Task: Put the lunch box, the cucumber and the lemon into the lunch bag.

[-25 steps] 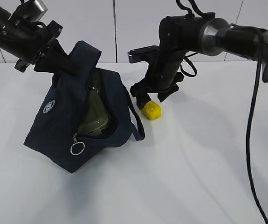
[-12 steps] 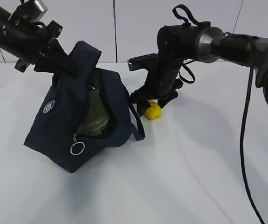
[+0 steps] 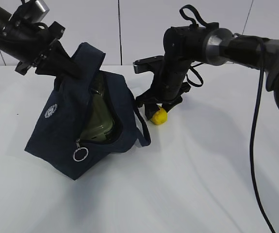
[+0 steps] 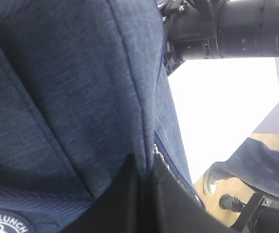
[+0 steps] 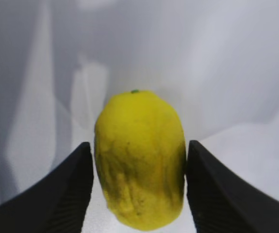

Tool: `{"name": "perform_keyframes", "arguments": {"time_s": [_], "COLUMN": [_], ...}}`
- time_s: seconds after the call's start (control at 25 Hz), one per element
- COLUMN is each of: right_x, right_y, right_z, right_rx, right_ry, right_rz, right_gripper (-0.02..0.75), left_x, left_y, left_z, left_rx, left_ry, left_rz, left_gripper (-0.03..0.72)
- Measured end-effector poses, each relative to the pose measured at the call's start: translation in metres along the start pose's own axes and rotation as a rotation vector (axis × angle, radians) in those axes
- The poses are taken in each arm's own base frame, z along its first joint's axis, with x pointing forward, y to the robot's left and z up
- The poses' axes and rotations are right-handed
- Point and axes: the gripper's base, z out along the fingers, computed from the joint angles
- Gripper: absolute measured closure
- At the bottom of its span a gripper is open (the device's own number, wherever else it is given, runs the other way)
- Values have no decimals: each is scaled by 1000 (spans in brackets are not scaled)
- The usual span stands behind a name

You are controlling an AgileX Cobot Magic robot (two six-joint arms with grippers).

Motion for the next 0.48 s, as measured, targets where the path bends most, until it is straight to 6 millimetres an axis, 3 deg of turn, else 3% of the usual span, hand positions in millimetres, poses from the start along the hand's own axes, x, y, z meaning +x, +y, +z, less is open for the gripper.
{"name": "perform_keyframes", "arguments": {"time_s": [0.16,0.48], "right_x": [0,2], "right_y": [0,0], "right_z": [0,-2], "right_rx": [0,-3], "right_ry": [0,37], "right_rz": [6,8], "right_gripper": [334,339], "left_x": [0,0], "left_y": [0,0], "left_z": [0,0], "left_rx": [0,0], "left_ry": [0,0], "left_rz": [0,0], "left_gripper": [686,686]}}
